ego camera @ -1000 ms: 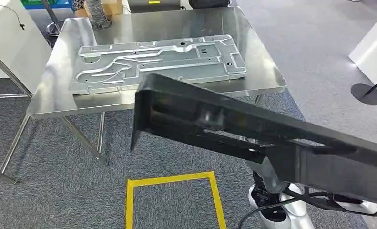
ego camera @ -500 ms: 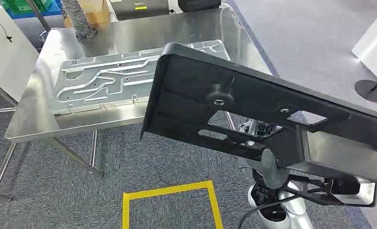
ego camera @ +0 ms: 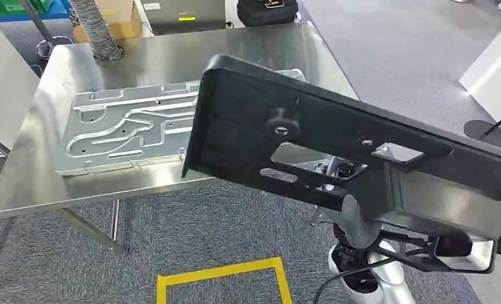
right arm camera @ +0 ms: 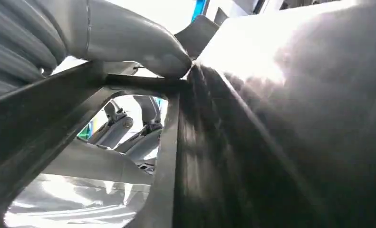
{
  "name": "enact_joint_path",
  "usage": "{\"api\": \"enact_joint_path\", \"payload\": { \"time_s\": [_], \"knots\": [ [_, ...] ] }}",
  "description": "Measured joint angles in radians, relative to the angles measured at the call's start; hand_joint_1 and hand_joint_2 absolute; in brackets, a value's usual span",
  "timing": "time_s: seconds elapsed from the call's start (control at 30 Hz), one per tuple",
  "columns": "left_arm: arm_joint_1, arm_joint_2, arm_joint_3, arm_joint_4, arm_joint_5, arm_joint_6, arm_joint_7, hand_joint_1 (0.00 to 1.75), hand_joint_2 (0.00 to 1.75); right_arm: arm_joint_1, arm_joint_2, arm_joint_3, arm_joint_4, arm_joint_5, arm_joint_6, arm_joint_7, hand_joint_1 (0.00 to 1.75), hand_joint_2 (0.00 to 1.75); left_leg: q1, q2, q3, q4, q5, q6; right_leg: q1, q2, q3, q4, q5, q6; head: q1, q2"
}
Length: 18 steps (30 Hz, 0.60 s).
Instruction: Take the parts from the cabinet and place them on the table.
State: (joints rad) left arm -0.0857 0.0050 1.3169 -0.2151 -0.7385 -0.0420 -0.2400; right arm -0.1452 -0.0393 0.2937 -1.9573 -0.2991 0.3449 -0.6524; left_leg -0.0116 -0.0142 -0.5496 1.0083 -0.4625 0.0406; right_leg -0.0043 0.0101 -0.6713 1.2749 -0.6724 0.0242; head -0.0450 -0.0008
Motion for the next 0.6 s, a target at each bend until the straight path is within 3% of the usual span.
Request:
{"api": "enact_joint_path", "payload": {
  "time_s": [0.03, 0.07, 0.1, 0.13, 0.17, 0.2, 0.27, 0.3, 0.37, 0.43, 0.47, 0.5, 0.53, 0.57, 0.6],
  "knots": [
    [0.000, -0.002, 0.000, 0.000, 0.000, 0.000, 0.000, 0.00, 1.75, -0.001, 0.000, 0.000, 0.002, 0.000, -0.004, 0.000, 1.75, 1.75, 0.000, -0.001, 0.018, 0.000, -0.013, -0.001, 0.001, 0.000, 0.006, -0.058, 0.035, -0.004, 0.000, 0.000],
    [-0.002, -0.002, 0.000, 0.000, 0.000, 0.000, 0.000, 0.00, 1.75, -0.002, 0.000, 0.000, 0.003, 0.000, -0.006, 0.001, 1.75, 1.75, -0.001, -0.002, 0.038, 0.000, -0.027, -0.003, 0.001, 0.000, 0.020, -0.136, 0.104, -0.009, 0.000, 0.000],
    [-0.002, -0.003, 0.000, 0.000, 0.002, 0.000, 0.000, 0.00, 1.75, -0.005, 0.000, 0.000, 0.005, 0.000, -0.008, 0.004, 1.75, 1.75, -0.001, -0.002, 0.053, 0.000, -0.042, -0.006, 0.003, 0.000, 0.029, -0.213, 0.202, -0.015, 0.000, 0.000],
    [-0.004, -0.004, 0.000, 0.000, 0.002, 0.002, 0.000, 0.00, 1.75, -0.005, 0.000, 0.000, 0.008, 0.000, -0.011, 0.007, 1.75, 1.75, -0.004, -0.002, 0.064, 0.007, -0.053, -0.011, 0.011, 0.001, 0.024, -0.225, 0.259, -0.021, 0.000, 0.000],
    [-0.005, -0.004, 0.000, 0.000, 0.003, 0.003, 0.001, 0.00, 1.75, -0.008, 0.000, 0.000, 0.012, 0.000, -0.015, 0.010, 1.75, 1.75, -0.005, -0.006, 0.061, 0.006, -0.065, -0.018, 0.011, 0.000, 0.032, -0.227, 0.238, -0.027, 0.002, 0.000],
    [-0.006, -0.004, 0.000, 0.000, 0.003, 0.003, 0.002, 0.00, 1.75, -0.010, 0.000, 0.000, 0.012, 0.001, -0.020, 0.012, 1.75, 1.75, -0.003, -0.005, 0.066, 0.000, -0.075, -0.022, 0.011, 0.001, 0.037, -0.229, 0.241, -0.033, 0.000, 0.000],
    [-0.008, -0.003, 0.000, 0.000, 0.003, 0.003, 0.002, 0.00, 1.75, -0.017, 0.002, 0.000, 0.015, 0.001, -0.025, 0.023, 1.75, 1.75, -0.007, -0.005, 0.076, 0.022, -0.066, -0.032, 0.004, 0.003, 0.056, -0.239, 0.231, -0.047, 0.000, 0.000],
    [-0.009, -0.003, 0.000, 0.000, 0.003, 0.002, 0.001, 0.00, 1.75, -0.019, 0.002, 0.000, 0.016, 0.001, -0.024, 0.025, 1.75, 1.75, -0.005, -0.002, 0.064, 0.053, -0.068, -0.037, 0.002, 0.002, 0.072, -0.248, 0.225, -0.050, 0.001, 0.000],
    [-0.014, -0.005, 0.000, 0.000, 0.003, 0.003, 0.000, 0.00, 1.75, -0.023, 0.005, 0.000, 0.019, 0.001, -0.025, 0.027, 1.75, 1.75, 0.003, 0.002, -0.007, 0.167, -0.097, -0.054, -0.001, -0.002, 0.090, -0.253, 0.211, -0.057, 0.000, 0.000],
    [-0.012, -0.005, 0.000, 0.000, 0.003, 0.003, 0.000, 0.00, 1.75, -0.023, 0.005, 0.000, 0.023, 0.007, -0.027, 0.030, 1.75, 1.75, 0.013, 0.003, -0.102, 0.292, -0.157, -0.065, -0.002, -0.002, 0.108, -0.253, 0.192, -0.055, 0.000, 0.000],
    [-0.009, -0.005, 0.000, 0.000, 0.003, 0.003, 0.000, 0.00, 1.75, -0.023, 0.005, 0.000, 0.027, 0.015, -0.035, 0.034, 1.75, 1.75, 0.017, 0.004, -0.133, 0.314, -0.166, -0.069, -0.004, -0.001, 0.120, -0.253, 0.182, -0.054, 0.000, 0.000],
    [-0.008, -0.005, 0.000, 0.000, 0.003, 0.003, 0.000, 0.00, 1.75, -0.023, 0.005, 0.000, 0.029, 0.027, -0.046, 0.040, 1.75, 1.75, 0.021, 0.005, -0.144, 0.296, -0.154, -0.069, -0.005, 0.000, 0.134, -0.253, 0.171, -0.051, 0.000, 0.000],
    [-0.006, -0.005, 0.000, 0.000, 0.003, 0.003, 0.000, 0.00, 1.75, -0.024, 0.005, 0.000, 0.032, 0.043, -0.059, 0.048, 1.75, 1.75, 0.022, 0.007, -0.139, 0.243, -0.115, -0.069, -0.006, -0.008, 0.152, -0.253, 0.157, -0.050, 0.000, 0.000],
    [-0.006, -0.005, 0.000, 0.000, 0.003, 0.003, 0.000, 0.00, 1.75, -0.029, 0.005, 0.002, 0.036, 0.059, -0.077, 0.059, 1.75, 1.75, 0.022, 0.014, -0.125, 0.171, -0.057, -0.067, -0.007, -0.013, 0.171, -0.253, 0.144, -0.047, 0.000, 0.000],
    [-0.006, -0.005, 0.000, 0.000, 0.003, 0.003, 0.000, 0.00, 1.75, -0.043, 0.005, 0.005, 0.040, 0.070, -0.099, 0.071, 1.75, 1.75, 0.020, 0.038, -0.110, 0.088, 0.028, -0.061, -0.007, -0.017, 0.187, -0.255, 0.130, -0.043, 0.000, 0.000]
  ]
}}
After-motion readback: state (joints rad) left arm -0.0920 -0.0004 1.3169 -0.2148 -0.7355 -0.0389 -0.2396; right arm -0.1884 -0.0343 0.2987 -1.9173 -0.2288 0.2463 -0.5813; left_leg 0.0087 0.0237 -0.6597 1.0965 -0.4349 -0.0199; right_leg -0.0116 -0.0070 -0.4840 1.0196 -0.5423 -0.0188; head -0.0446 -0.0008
